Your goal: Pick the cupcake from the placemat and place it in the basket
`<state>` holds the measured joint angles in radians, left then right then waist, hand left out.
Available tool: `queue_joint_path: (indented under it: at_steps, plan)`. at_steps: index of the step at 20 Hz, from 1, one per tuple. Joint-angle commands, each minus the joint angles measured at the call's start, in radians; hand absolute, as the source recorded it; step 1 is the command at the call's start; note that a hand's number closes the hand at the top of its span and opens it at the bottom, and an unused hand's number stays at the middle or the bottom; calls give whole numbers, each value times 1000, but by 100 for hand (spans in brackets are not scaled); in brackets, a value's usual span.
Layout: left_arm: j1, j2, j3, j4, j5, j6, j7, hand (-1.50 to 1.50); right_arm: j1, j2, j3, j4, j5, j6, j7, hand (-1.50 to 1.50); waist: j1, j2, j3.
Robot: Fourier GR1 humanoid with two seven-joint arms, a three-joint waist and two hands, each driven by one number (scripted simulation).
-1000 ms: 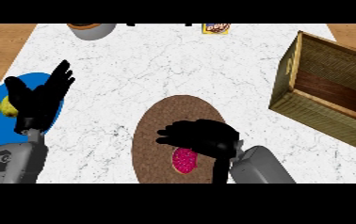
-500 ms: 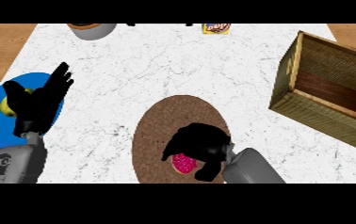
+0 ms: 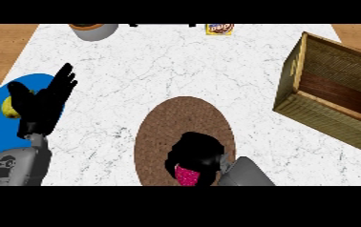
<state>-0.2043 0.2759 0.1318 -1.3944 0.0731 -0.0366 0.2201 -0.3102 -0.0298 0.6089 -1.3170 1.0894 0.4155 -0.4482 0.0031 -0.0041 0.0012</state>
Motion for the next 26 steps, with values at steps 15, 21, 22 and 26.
queue_joint_path:
  at_steps: [15, 21, 22, 26]
  plan:
    - [58, 18, 36, -13, 16, -16, 5, 0, 417, 30, 41, -523, -267, -437, 885, 150, -40, -14, 0]
    - [23, 30, 42, 6, 5, -9, 11, 0, 373, 30, 285, -829, -104, -631, 1146, 150, -37, -12, -4]
    - [29, 1, 27, 4, -7, 9, -11, 0, 325, 29, 279, -860, -83, -631, 1204, 150, -35, -12, -5]
    - [12, 5, 19, -7, -5, 4, 20, 0, 251, 27, 286, -904, 49, -609, 1361, 150, -30, -13, -5]
